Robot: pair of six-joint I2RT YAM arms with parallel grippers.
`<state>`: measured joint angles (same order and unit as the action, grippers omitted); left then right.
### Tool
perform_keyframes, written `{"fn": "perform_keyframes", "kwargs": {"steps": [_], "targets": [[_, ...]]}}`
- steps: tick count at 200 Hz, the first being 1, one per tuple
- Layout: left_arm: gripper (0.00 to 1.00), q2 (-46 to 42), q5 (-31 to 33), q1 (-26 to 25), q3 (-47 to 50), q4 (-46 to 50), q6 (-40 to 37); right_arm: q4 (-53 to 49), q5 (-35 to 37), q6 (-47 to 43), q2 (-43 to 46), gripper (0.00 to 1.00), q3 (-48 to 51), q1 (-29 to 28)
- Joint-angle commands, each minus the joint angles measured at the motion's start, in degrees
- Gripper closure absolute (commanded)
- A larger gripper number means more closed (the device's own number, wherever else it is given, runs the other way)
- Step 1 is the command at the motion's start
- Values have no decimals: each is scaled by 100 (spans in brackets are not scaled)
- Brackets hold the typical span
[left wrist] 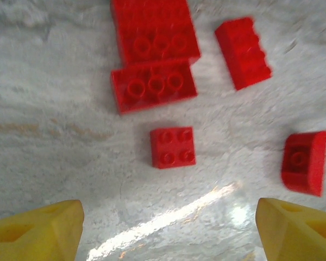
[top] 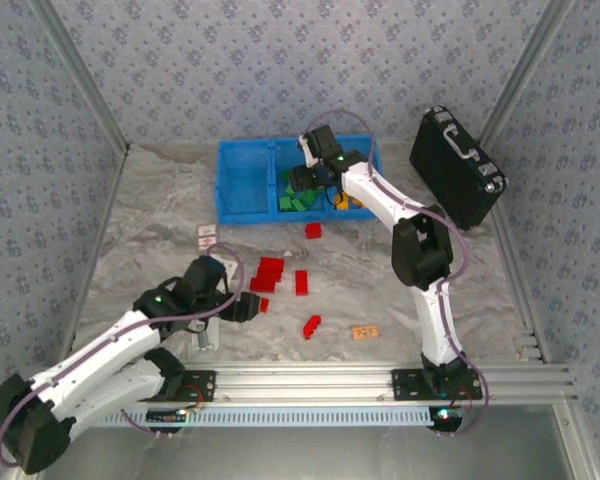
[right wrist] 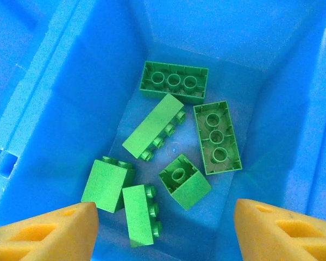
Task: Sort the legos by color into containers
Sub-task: Place the lego in the container, then pick up the lego from the middle-left of the table.
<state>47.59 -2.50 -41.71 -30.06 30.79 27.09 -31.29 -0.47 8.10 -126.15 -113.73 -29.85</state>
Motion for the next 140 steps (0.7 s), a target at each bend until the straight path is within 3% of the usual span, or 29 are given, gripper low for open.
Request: {"fn": "perform_keyframes", "kwargs": {"steps": [1,66,140], "targets": [[18,181,505,-260,169,-379,423,183,-226,-82,396,30,101,14],[19,1544,958,-920,55,-940,437,369,-382,-311,1435,24,817,45],[20,2513,1141,-1022,-213,-1398,473,334,-365,-532,2552,19,1622,41]]}}
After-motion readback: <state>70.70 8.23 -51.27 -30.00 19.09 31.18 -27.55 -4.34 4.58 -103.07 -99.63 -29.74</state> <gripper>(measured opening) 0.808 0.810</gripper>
